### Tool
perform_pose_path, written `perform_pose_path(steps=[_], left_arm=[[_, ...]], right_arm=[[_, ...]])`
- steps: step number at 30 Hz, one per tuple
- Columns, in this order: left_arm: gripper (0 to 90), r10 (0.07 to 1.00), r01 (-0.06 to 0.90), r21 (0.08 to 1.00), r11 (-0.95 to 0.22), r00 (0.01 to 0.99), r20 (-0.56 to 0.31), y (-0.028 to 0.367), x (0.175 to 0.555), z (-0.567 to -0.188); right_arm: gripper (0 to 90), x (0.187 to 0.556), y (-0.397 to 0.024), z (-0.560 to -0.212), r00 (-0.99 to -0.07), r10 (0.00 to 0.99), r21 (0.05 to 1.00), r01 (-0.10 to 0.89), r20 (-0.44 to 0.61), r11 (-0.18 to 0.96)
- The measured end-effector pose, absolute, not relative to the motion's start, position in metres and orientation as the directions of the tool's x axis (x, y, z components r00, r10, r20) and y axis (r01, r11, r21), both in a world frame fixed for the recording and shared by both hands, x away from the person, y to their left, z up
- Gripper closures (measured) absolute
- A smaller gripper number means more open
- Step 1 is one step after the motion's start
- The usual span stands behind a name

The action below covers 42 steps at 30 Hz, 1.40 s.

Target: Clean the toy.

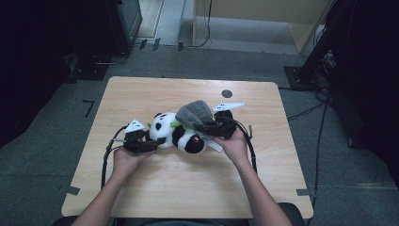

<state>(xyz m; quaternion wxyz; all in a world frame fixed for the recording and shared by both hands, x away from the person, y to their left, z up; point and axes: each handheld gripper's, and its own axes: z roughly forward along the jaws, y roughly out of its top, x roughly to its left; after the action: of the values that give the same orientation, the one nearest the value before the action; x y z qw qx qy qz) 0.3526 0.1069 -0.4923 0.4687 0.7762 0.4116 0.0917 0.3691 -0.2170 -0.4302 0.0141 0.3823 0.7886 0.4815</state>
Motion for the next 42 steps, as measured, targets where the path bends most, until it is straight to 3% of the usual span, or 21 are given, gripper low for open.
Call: perform_pose_path(steps=[13, 34, 42], left_arm=[[35.8, 0.721, 0.558, 0.798, -0.226, 0.647, -0.248, 0.107, 0.354, -0.492], [35.8, 0.723, 0.594, 0.775, -0.217, 0.631, -0.282, 0.105, 0.361, -0.486], [35.9, 0.717, 0.599, 0.771, -0.217, 0.634, -0.291, 0.107, 0.365, -0.486]], right_arm=[[77.1, 0.374, -0.241, -0.458, -0.658, 0.620, 0.739, 0.649, 0.426, 0.181], [77.0, 0.358, -0.261, -0.485, -0.602, 0.708, 0.687, 0.690, 0.370, 0.228], [76.9, 0.357, -0.264, -0.495, -0.570, 0.735, 0.611, 0.744, 0.367, 0.272]])
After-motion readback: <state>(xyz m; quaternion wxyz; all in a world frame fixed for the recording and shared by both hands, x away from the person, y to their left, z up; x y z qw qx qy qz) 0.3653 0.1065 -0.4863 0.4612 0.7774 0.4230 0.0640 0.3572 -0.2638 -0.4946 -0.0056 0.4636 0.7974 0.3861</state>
